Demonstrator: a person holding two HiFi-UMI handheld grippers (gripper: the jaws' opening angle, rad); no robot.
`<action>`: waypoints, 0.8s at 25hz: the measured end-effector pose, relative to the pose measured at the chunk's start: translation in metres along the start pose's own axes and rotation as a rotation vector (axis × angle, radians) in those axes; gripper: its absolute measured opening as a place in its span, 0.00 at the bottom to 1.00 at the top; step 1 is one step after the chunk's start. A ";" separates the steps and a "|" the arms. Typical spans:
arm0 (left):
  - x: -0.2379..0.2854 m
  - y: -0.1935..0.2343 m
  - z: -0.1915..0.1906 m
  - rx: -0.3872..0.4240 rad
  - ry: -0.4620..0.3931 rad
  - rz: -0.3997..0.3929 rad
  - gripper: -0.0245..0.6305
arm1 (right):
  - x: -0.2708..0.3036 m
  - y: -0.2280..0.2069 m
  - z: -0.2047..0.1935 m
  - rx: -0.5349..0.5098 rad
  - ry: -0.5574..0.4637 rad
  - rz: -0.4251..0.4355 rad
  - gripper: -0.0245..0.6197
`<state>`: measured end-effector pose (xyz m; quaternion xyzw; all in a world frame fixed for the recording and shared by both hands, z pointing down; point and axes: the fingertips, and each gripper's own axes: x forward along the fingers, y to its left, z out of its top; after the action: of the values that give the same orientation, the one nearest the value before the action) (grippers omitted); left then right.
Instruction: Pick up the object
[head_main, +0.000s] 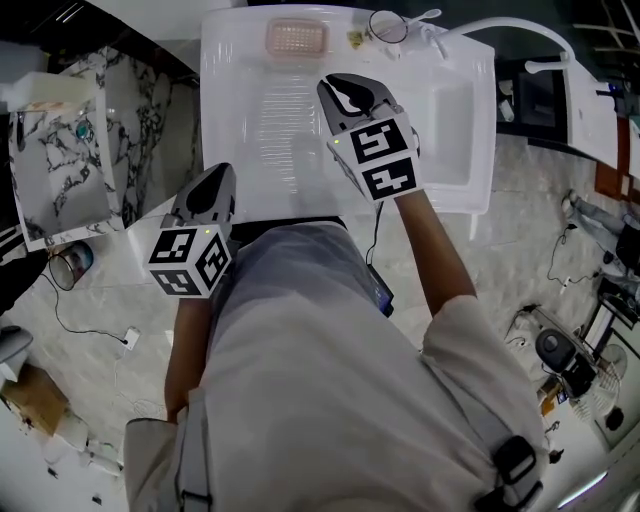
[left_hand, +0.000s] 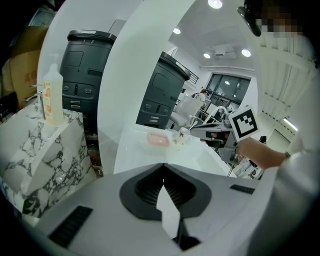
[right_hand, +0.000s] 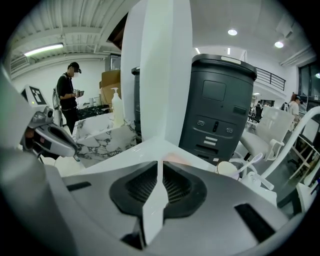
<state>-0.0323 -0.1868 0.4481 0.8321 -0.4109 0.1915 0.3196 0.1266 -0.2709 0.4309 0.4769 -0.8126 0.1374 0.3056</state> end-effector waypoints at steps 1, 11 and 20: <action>0.000 0.001 -0.001 -0.004 0.000 0.003 0.04 | 0.003 -0.001 -0.001 -0.007 0.005 0.001 0.07; 0.000 0.006 -0.007 -0.052 0.009 -0.008 0.04 | 0.043 -0.008 -0.011 -0.035 0.062 0.020 0.14; 0.006 0.003 -0.010 -0.043 0.034 -0.014 0.04 | 0.083 -0.013 -0.026 -0.148 0.122 -0.001 0.22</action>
<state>-0.0315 -0.1847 0.4593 0.8244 -0.4037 0.1947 0.3457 0.1172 -0.3216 0.5020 0.4440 -0.8002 0.1059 0.3891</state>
